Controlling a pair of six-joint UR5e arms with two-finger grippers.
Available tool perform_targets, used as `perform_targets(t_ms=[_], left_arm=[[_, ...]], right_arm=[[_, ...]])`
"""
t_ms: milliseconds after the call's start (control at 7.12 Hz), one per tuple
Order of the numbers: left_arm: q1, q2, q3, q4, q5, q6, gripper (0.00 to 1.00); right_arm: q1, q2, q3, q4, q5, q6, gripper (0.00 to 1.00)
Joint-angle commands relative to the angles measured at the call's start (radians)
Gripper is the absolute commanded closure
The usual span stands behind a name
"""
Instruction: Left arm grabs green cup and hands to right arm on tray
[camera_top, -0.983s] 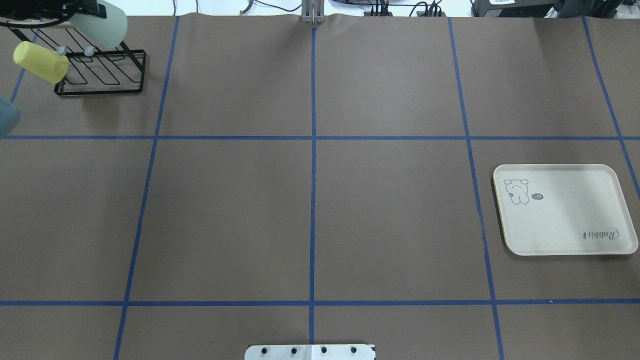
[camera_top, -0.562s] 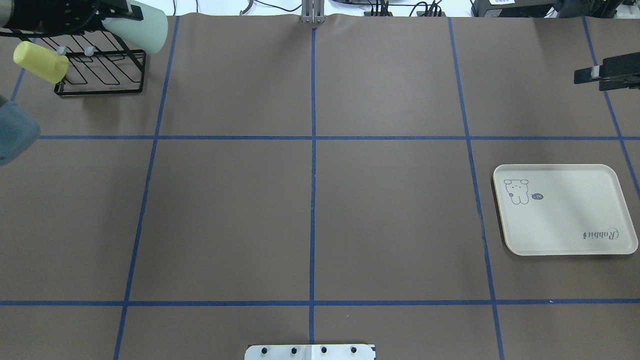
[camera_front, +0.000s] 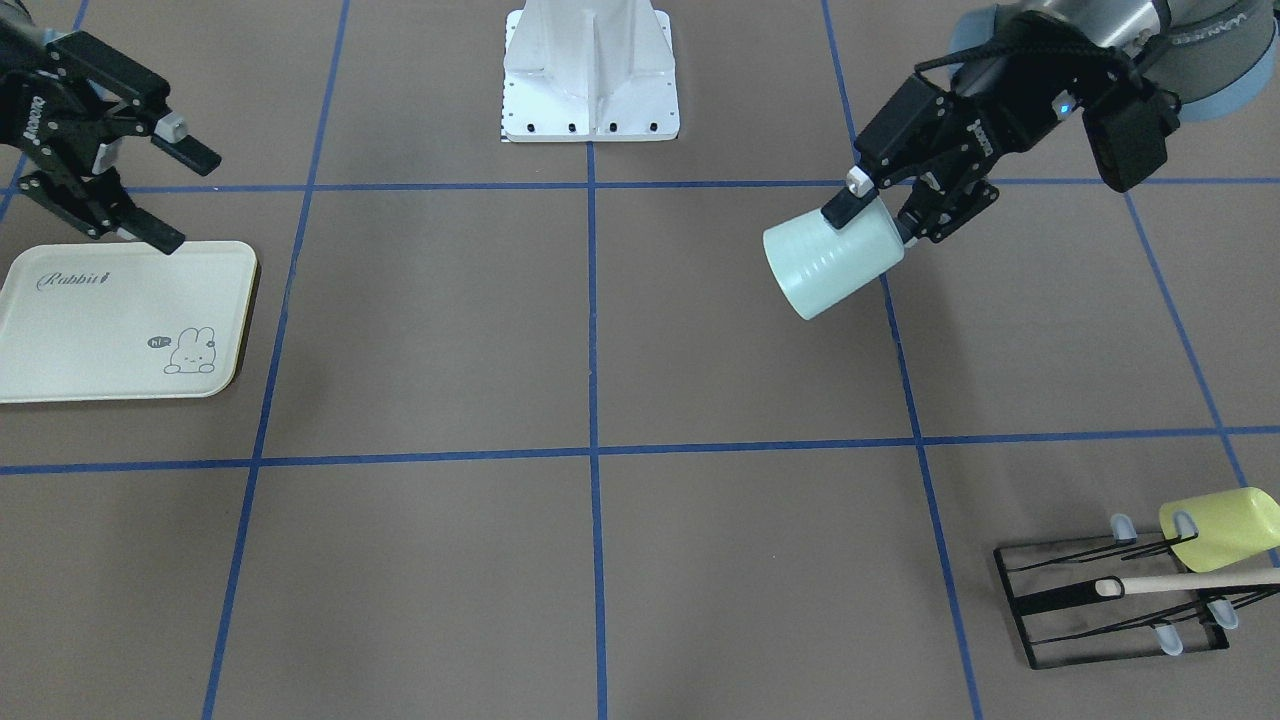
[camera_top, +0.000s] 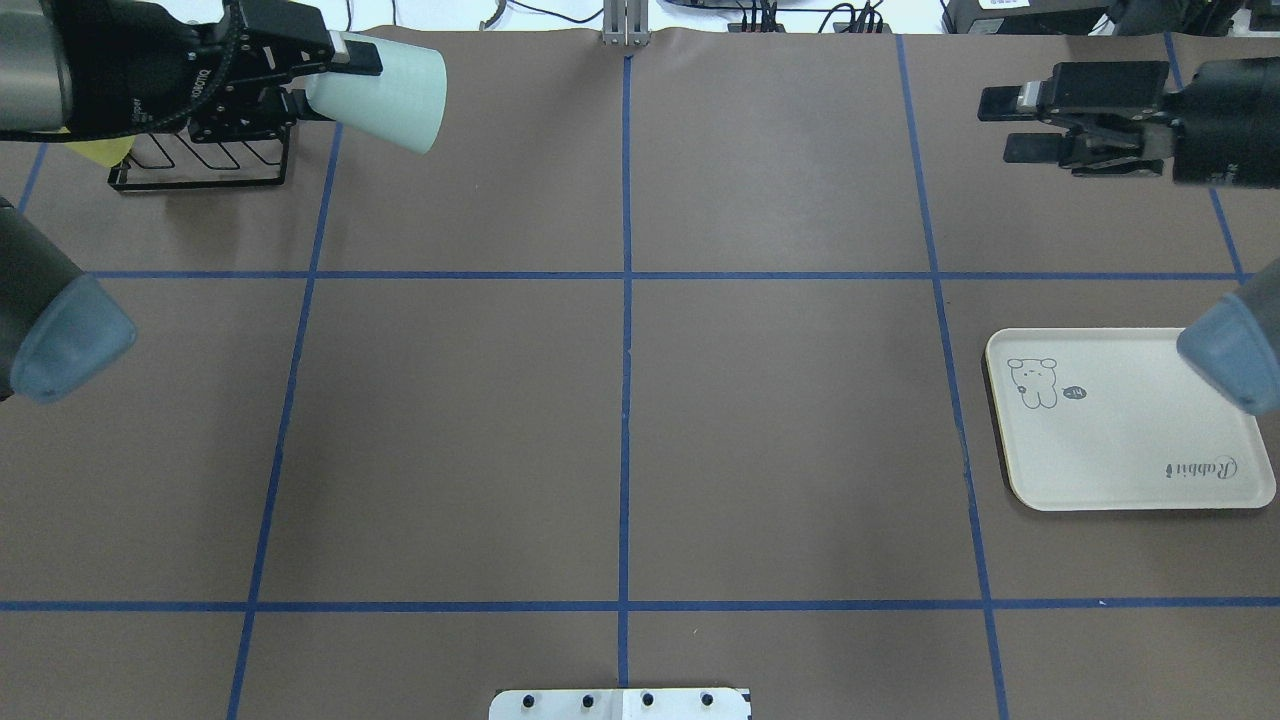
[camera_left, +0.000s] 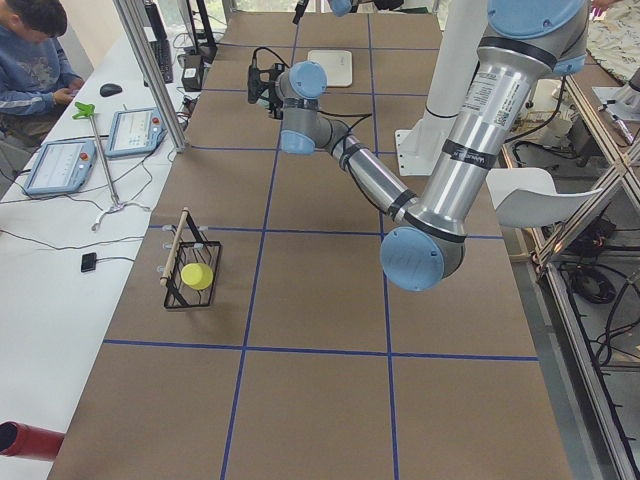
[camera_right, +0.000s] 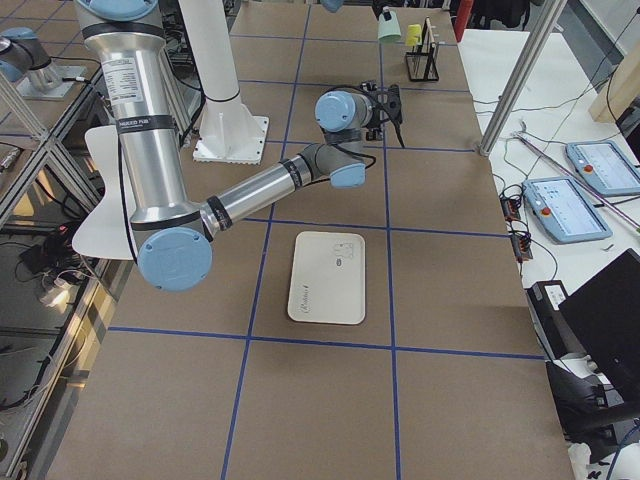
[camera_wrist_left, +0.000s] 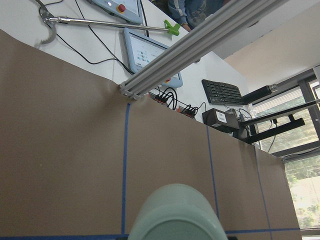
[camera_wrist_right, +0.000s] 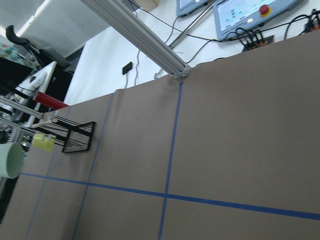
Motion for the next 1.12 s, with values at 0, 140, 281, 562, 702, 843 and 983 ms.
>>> perform_targets(t_ms=[0,140,281,562,702,843,983], left_arm=[[0.05,-0.031,-0.042,-0.065,0.0,-0.125,1.0],[0.082,-0.047,-0.059,-0.1,0.002,-0.187,1.0],[0.111,-0.082,-0.063,-0.122,0.002,-0.242,1.0],[0.151,-0.118,-0.065,-0.122,-0.003,-0.25,1.0],[0.162,-0.118,-0.065,-0.122,-0.036,-0.25,1.0],[0.162,-0.118,-0.073,-0.122,-0.07,-0.252,1.0],[0.163,-0.117,-0.085,-0.121,-0.087,-0.253,1.0]], right_arm=[[-0.23,0.039,-0.004,0.292,-0.303,0.169,0.0],[-0.33,0.083,0.006,0.341,-0.413,0.197,0.0],[-0.431,0.161,0.006,0.346,-0.521,0.197,0.0],[-0.519,0.235,0.006,0.343,-0.617,0.197,0.0],[-0.521,0.247,0.007,0.334,-0.618,0.2,0.0],[-0.521,0.249,0.004,0.334,-0.618,0.202,0.0],[-0.521,0.251,0.004,0.333,-0.618,0.202,0.0]])
